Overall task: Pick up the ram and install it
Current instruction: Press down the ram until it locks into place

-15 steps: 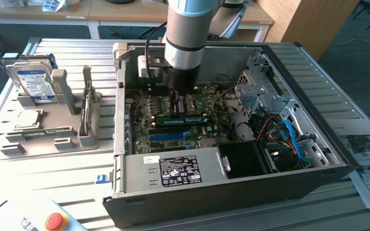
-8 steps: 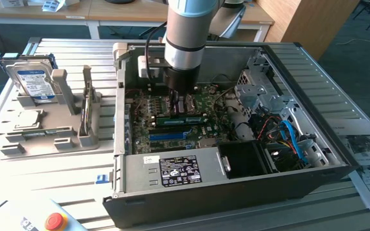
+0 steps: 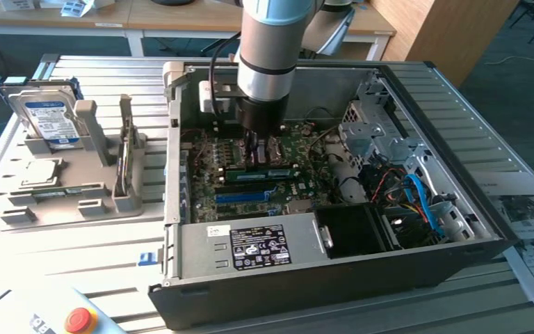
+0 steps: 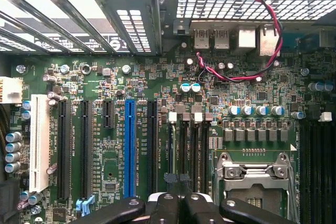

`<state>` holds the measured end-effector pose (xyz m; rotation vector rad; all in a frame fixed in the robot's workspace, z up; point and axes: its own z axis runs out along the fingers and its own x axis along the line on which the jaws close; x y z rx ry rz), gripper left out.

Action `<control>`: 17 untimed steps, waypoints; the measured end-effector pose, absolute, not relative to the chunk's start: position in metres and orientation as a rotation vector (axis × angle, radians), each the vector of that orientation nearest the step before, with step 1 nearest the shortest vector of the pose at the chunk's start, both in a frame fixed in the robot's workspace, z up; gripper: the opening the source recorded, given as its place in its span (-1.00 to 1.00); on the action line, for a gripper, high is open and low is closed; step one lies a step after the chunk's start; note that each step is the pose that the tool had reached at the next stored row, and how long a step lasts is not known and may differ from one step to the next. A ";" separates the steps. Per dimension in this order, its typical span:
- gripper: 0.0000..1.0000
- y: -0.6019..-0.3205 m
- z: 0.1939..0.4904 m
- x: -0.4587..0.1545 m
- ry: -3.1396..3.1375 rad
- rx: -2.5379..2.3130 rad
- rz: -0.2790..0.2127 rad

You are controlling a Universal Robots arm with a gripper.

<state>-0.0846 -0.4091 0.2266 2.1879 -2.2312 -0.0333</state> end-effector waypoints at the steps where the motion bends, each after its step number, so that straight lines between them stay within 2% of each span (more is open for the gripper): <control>1: -0.80 -0.409 0.226 -0.085 -2.231 2.188 -0.033; 17: -0.80 -0.409 0.225 -0.085 -2.231 2.188 -0.033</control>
